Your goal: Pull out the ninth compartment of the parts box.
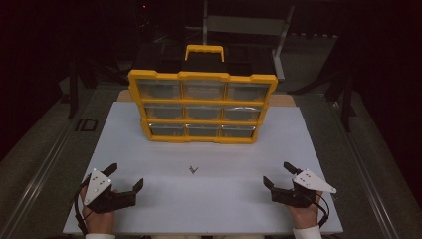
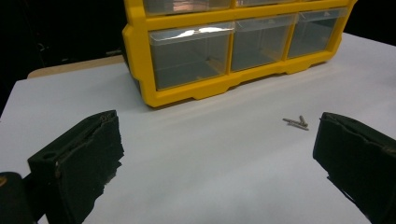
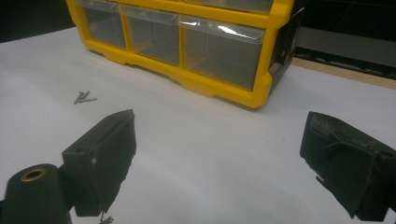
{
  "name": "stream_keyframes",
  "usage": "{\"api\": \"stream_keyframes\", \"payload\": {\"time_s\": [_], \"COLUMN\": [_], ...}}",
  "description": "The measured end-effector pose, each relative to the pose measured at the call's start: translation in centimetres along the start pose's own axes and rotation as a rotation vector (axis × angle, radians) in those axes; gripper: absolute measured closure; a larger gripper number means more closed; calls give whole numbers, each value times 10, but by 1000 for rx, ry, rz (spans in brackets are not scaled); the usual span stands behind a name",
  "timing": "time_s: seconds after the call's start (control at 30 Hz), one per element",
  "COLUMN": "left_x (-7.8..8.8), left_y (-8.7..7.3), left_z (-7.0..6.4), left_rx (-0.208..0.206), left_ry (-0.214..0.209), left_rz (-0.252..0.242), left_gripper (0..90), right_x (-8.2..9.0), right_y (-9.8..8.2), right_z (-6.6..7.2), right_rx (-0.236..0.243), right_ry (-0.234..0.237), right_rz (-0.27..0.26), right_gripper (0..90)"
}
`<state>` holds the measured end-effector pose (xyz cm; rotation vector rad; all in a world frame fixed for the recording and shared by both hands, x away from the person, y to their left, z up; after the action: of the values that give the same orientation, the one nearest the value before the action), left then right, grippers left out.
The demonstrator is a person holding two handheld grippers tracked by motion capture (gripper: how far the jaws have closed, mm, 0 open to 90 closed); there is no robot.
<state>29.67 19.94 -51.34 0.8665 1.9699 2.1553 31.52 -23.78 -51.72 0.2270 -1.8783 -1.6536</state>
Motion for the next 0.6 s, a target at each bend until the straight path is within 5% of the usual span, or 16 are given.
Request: {"api": "stream_keyframes", "payload": {"time_s": [0.6], "left_x": [1], "left_y": [-1], "left_z": [-1], "left_rx": [-7], "left_ry": [5], "left_rz": [5], "left_gripper": [16], "right_x": [-3], "right_y": [1], "right_z": [4], "right_rx": [-9], "right_ry": [8], "right_rz": [0], "right_gripper": [106]}}
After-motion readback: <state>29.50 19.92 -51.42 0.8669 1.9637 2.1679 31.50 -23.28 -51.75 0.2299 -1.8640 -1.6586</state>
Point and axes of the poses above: each handheld gripper's, and its own axes: x roughly backward along the jaws, y roughly out of its top, z roughly to its left, the point moved 10 cm from there along -x, roughly forward along the jaws, and after that the axes turned 1 degree about -z, right-handed, at the moved point
